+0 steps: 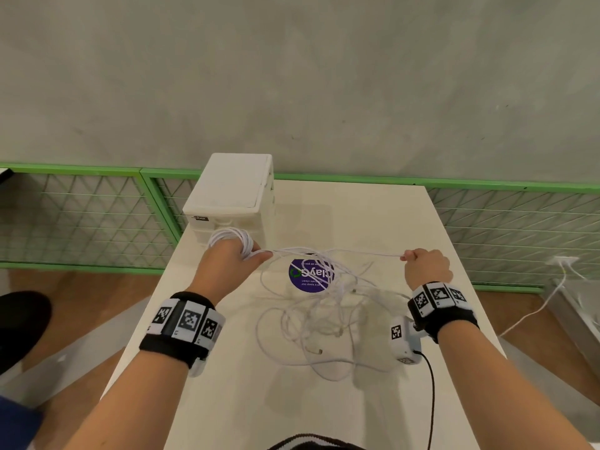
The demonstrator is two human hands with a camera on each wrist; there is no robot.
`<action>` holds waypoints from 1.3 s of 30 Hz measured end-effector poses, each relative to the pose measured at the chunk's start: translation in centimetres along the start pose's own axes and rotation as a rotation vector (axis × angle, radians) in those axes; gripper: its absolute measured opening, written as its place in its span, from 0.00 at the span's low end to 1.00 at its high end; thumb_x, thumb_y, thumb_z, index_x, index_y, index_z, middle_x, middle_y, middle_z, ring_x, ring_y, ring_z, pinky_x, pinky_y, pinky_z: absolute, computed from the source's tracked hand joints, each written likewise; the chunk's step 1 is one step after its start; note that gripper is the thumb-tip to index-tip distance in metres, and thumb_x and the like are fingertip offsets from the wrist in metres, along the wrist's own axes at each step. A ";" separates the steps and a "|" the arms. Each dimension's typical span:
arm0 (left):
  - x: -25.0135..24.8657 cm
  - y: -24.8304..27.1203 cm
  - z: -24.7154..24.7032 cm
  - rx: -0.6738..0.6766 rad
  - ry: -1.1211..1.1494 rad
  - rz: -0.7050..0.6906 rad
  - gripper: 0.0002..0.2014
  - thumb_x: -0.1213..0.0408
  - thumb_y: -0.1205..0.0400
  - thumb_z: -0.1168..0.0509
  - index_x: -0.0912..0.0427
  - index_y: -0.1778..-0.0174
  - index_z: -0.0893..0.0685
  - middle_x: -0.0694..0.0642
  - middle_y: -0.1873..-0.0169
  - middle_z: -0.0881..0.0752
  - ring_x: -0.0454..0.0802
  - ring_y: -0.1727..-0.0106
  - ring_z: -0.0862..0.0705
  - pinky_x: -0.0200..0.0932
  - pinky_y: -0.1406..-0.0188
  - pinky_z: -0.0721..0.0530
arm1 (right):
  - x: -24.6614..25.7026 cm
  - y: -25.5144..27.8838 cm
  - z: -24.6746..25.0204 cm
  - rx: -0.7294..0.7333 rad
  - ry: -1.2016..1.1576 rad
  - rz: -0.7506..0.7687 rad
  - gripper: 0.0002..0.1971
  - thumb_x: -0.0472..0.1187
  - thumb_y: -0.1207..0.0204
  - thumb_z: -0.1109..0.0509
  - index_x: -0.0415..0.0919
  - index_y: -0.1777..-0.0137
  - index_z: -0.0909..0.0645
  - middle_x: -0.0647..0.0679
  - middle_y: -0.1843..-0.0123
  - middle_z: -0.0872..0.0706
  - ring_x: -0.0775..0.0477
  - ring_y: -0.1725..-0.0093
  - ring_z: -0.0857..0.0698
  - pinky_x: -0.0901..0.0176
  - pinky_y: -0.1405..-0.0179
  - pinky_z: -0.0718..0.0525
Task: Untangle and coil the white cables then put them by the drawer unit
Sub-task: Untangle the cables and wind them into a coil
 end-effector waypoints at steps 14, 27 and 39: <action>-8.4 -0.4 0.5 -0.032 -0.041 -0.225 0.24 0.46 0.22 0.34 0.57 0.79 0.28 0.49 0.84 0.33 0.46 0.80 0.34 0.42 0.78 0.37 | 17.6 12.8 0.8 0.154 -0.588 0.969 0.10 0.36 0.25 0.33 0.44 0.45 0.19 0.48 0.51 0.13 0.50 0.52 0.17 0.58 0.50 0.21; -8.9 -1.3 5.8 -0.223 0.245 -0.204 0.27 0.51 0.22 0.31 0.68 0.78 0.28 0.53 0.83 0.34 0.47 0.81 0.36 0.42 0.75 0.35 | 10.7 6.9 -2.9 0.233 -0.217 0.625 0.23 0.59 0.33 0.27 0.53 0.39 0.24 0.54 0.43 0.17 0.50 0.34 0.24 0.37 0.21 0.57; -11.7 -1.4 0.2 0.163 0.037 -0.280 0.23 0.47 0.23 0.31 0.67 0.69 0.18 0.51 0.76 0.26 0.46 0.74 0.27 0.42 0.73 0.32 | 17.8 9.1 4.7 0.220 -0.878 0.717 0.12 0.32 0.29 0.31 0.53 0.61 0.16 0.41 0.63 0.14 0.54 0.70 0.26 0.55 0.66 0.25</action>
Point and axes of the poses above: each hand's wrist, its own y-axis away from the middle knuckle, its own z-axis out of the back of the hand, x = y × z, the point moved 10 cm from there along -y, towards the middle knuckle
